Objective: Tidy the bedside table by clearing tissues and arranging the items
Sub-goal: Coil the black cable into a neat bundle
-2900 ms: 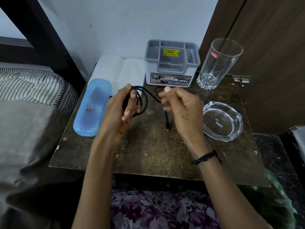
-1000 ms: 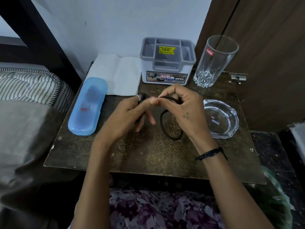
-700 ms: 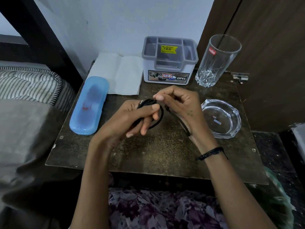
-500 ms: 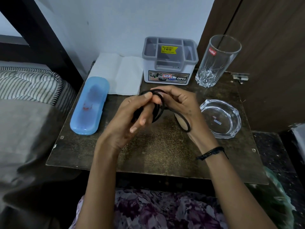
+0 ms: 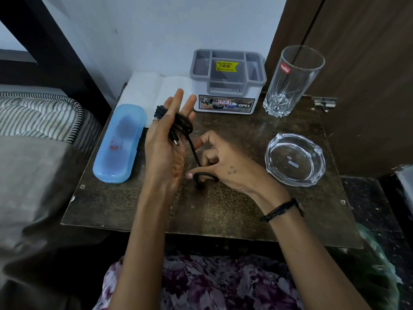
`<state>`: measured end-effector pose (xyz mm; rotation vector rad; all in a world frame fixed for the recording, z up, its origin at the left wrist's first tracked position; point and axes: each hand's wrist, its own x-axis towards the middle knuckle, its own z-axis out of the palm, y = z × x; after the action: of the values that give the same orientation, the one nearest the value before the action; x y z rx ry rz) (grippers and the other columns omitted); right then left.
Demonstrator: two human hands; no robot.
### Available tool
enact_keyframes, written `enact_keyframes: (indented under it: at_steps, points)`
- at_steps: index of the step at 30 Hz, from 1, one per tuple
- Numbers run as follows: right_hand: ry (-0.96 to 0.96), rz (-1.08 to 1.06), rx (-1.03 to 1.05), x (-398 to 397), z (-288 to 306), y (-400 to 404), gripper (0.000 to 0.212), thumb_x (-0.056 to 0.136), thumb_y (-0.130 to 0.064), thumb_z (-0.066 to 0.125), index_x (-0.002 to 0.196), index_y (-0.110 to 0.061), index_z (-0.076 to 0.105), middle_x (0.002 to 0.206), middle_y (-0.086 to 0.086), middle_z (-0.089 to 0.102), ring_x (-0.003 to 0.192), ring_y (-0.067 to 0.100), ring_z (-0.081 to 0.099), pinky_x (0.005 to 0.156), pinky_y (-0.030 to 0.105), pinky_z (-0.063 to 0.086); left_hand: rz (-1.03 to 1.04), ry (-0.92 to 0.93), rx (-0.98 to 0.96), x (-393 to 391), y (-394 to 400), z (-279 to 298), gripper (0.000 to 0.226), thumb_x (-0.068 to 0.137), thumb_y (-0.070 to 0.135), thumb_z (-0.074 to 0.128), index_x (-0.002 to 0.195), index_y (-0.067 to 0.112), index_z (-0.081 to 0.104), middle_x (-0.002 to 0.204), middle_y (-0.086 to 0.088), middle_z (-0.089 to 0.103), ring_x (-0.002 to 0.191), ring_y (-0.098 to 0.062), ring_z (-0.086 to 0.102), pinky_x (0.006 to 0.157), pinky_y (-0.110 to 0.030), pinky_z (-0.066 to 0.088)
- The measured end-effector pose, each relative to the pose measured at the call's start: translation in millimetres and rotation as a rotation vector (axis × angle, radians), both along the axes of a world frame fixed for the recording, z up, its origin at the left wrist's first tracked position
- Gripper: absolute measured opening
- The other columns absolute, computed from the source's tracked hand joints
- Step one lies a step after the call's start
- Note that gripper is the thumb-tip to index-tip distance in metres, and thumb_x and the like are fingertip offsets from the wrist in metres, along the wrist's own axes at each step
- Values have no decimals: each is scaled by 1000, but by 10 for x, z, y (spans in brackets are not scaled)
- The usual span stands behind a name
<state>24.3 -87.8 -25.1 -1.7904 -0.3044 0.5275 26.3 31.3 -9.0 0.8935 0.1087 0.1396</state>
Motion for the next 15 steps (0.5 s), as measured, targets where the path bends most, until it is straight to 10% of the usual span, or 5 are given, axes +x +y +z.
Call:
enact_keyframes:
  at_steps: [5, 10, 13, 15]
  points:
    - [77, 80, 203, 17, 10, -65, 36, 76, 5, 68, 93, -18, 46, 65, 3, 60, 65, 20, 54, 65, 32, 45, 63, -14, 414, -20, -73, -27, 31, 100, 10, 30, 128, 21, 40, 93, 37, 64, 117, -6, 56, 108, -26, 38]
    - [91, 21, 297, 20, 102, -144, 34, 89, -25, 54, 59, -19, 68, 59, -7, 66, 63, 5, 61, 72, 19, 51, 16, -37, 576, -6, -36, -44, 49, 97, 16, 32, 99, 56, 62, 137, 15, 50, 137, -23, 35, 114, -44, 29]
    - [128, -54, 389, 16, 138, -180, 59, 89, -49, 32, 52, -12, 60, 50, -5, 56, 58, 10, 56, 72, 26, 49, -18, -2, 551, 8, -28, -68, 37, 99, 9, 31, 132, 21, 45, 100, 36, 65, 119, -14, 55, 104, -27, 42]
    - [136, -124, 507, 20, 150, -183, 61, 89, -51, 27, 56, -9, 56, 47, -5, 49, 51, 10, 47, 65, 25, 46, -54, 1, 586, 15, -24, -92, 35, 98, 6, 33, 129, 18, 44, 112, 25, 63, 108, 1, 60, 92, -11, 44]
